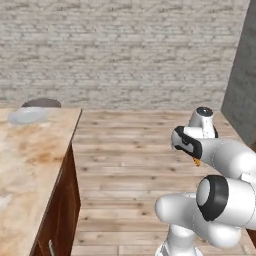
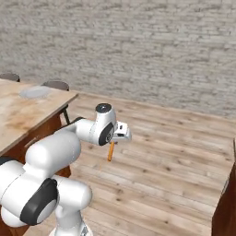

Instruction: Take the fork and place it on the left side of the plate. Then take the spoon and place it on the right side of the plate. Make sure they're directly next to the plate.

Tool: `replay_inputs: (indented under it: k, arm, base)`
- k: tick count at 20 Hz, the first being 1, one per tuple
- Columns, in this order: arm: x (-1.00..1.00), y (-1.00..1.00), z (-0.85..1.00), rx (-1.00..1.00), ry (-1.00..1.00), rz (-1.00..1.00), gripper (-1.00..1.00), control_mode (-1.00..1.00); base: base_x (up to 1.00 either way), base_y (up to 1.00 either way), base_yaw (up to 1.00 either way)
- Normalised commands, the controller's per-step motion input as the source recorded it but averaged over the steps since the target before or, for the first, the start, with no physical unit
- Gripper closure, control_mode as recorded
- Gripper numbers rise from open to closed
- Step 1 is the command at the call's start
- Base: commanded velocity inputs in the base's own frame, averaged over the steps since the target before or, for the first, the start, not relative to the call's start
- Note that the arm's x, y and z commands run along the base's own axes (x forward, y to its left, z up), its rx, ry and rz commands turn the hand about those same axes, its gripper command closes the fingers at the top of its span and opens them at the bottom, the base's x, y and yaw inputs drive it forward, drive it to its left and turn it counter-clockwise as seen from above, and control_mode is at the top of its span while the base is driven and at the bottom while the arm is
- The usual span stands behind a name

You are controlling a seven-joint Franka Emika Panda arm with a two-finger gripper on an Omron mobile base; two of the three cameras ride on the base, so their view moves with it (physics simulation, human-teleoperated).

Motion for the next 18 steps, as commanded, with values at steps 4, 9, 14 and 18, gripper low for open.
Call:
replay_inputs:
  k: [4,9,14,18]
  arm:
    - [0.0,0.0,0.0,0.0,0.0,0.0,1.0,1.0]
    - [0.0,0.0,0.0,0.0,0.0,0.0,1.0,1.0]
    - [0.0,0.0,0.0,0.0,0.0,0.0,1.0,1.0]
    - [0.0,0.0,0.0,0.0,0.0,0.0,1.0,1.0]
  base:
    - [0.94,-0.05,0.0]
    - [0.94,-0.08,0.0]
    - [0.94,-0.08,0.04]
    - [0.94,-0.01,0.16]
